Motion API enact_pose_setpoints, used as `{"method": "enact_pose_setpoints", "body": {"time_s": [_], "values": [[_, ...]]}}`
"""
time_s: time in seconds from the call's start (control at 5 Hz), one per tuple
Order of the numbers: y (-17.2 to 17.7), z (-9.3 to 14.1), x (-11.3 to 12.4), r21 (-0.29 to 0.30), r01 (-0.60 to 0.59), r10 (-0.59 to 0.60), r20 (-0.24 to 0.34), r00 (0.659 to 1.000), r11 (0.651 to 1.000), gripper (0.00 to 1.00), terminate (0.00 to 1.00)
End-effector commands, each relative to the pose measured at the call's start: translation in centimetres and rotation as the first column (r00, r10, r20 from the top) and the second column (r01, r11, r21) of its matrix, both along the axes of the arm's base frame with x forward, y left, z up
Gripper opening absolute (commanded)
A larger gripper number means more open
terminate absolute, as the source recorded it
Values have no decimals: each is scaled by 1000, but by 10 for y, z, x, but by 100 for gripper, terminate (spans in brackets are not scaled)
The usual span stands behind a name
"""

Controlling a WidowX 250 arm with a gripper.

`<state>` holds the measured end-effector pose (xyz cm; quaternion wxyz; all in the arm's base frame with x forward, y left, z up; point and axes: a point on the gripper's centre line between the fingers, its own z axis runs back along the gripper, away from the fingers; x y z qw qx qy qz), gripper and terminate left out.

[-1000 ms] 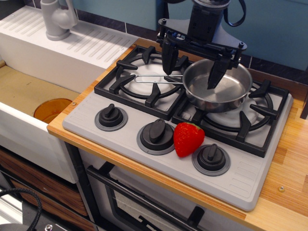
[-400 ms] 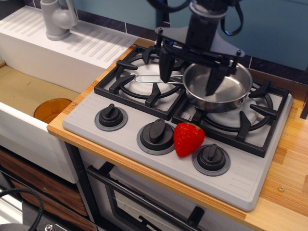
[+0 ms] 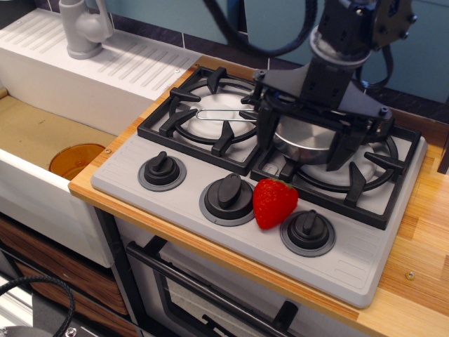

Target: Put pot or pan on stove and put strawberry in pot or pan

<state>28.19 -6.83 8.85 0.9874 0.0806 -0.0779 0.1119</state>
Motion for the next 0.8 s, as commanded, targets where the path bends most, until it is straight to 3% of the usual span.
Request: {"method": "enact_pose_setpoints", "body": {"time_s": [0.0,0.6], "values": [[4,6,1,-27,23,-20,107,994,999,100,0],[10,-22,4,-31,36,-31,160,987,999,100,0]]}}
